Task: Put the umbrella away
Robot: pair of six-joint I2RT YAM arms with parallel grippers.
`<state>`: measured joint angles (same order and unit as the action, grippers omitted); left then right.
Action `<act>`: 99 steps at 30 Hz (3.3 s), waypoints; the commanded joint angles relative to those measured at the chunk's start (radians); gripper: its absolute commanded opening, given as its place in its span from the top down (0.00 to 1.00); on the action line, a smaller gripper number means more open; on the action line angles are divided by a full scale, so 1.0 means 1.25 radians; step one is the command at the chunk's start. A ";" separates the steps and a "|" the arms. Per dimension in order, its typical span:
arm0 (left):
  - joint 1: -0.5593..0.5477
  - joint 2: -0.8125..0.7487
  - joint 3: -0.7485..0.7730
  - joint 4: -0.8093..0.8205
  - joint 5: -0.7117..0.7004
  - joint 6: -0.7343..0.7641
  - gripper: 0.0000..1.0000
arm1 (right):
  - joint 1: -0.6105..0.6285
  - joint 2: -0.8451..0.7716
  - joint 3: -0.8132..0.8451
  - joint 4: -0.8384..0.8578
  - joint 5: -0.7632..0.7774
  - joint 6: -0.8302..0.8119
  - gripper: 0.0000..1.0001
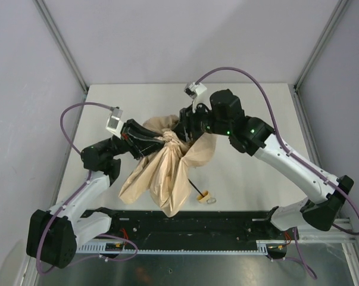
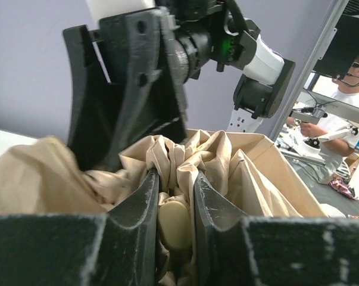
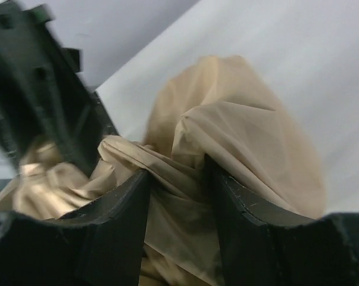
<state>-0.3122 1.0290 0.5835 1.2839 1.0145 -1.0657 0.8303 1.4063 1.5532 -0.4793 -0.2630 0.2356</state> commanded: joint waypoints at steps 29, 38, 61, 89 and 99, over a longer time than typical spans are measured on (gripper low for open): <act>-0.004 0.059 0.027 0.197 -0.196 -0.129 1.00 | 0.072 -0.391 -0.206 0.048 0.088 0.028 0.01; -0.040 0.028 0.046 0.204 -0.173 -0.134 1.00 | 0.086 -0.285 -0.217 0.147 0.064 -0.029 0.01; -0.140 0.014 0.094 0.207 -0.253 -0.094 1.00 | 0.178 -0.171 -0.240 0.233 0.003 -0.034 0.01; -0.201 0.026 0.266 0.195 -0.155 0.034 1.00 | 0.216 -0.079 -0.267 0.355 -0.201 0.028 0.89; -0.202 0.019 0.265 0.137 -0.167 0.006 0.18 | 0.133 -0.226 -0.397 0.466 -0.200 0.095 1.00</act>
<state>-0.5495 1.0821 0.8288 1.2072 0.8974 -1.0302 1.0389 1.1748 1.1572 0.1604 -0.4736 0.2565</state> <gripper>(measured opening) 0.510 0.364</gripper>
